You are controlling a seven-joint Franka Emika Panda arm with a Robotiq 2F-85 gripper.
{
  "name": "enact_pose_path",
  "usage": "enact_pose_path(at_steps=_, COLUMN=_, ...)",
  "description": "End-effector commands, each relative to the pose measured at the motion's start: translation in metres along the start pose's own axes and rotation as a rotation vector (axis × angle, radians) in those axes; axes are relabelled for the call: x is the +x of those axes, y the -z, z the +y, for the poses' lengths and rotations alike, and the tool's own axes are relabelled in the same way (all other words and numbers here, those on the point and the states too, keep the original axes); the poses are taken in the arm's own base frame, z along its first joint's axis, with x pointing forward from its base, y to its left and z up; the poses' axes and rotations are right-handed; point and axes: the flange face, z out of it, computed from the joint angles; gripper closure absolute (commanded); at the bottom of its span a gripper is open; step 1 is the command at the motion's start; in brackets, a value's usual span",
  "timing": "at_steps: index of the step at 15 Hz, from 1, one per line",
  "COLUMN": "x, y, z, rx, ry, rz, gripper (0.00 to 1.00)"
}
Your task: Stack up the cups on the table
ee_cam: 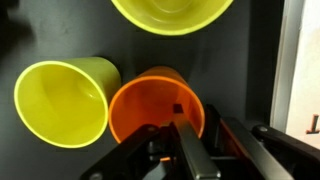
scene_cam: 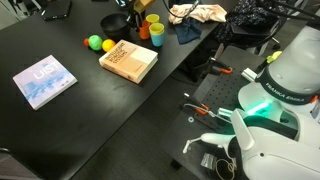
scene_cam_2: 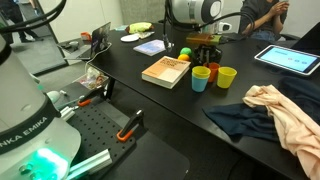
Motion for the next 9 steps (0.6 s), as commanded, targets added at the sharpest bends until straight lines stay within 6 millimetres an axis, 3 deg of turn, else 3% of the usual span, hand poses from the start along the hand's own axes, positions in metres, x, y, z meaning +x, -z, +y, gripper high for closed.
enact_pose_path(at_steps=1, x=0.002, y=0.002, z=0.005, rx=-0.016, ry=-0.017, rz=-0.035, gripper=0.97)
enact_pose_path(at_steps=9, x=-0.006, y=0.028, z=0.011, rx=0.005, ry=-0.115, rz=-0.152, gripper=0.97)
